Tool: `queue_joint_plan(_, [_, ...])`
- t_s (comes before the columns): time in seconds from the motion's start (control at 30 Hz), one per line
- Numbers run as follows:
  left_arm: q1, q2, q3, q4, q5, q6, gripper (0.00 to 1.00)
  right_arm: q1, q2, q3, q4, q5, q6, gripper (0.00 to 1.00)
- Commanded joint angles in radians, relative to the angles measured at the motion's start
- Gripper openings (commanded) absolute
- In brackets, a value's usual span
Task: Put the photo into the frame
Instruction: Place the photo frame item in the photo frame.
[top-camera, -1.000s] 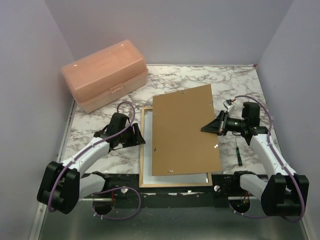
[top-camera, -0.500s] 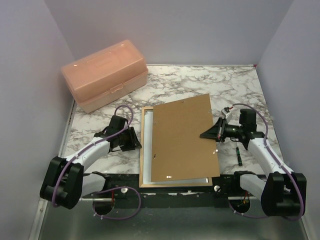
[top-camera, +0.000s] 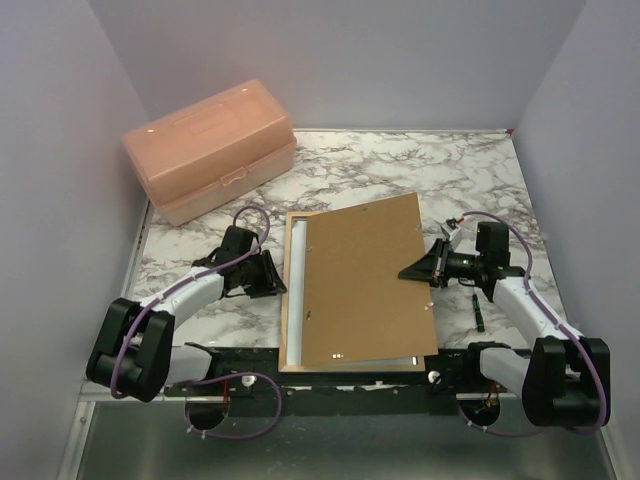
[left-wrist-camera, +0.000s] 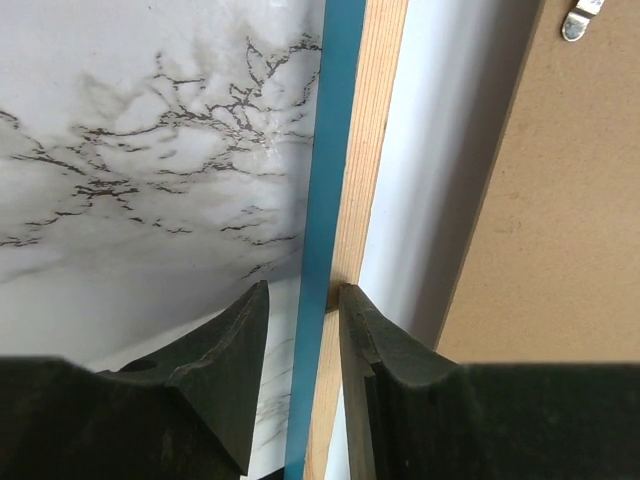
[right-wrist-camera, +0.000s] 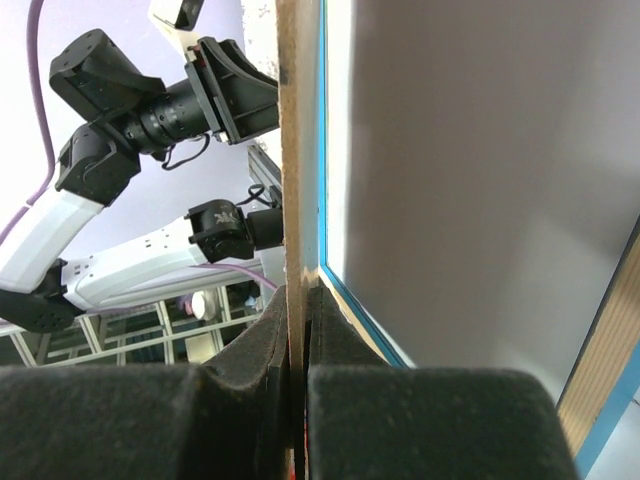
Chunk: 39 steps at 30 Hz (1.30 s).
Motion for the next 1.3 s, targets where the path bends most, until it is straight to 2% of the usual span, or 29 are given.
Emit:
queue_joint_plan(0.0, [0.003, 0.039, 0.008, -0.003, -0.023, 0.017, 0.34, 0.007, 0.021, -0.011, 0.084, -0.039, 0.028, 0.01])
queue_joint_plan(0.43, [0.003, 0.065, 0.032, -0.026, -0.034, 0.043, 0.3, 0.051, 0.085, -0.054, 0.263, -0.027, 0.111, 0.01])
queue_joint_plan(1.27, [0.003, 0.086, 0.044, -0.033, -0.028, 0.053, 0.27, 0.109, 0.173, -0.013, 0.399, -0.001, 0.17, 0.01])
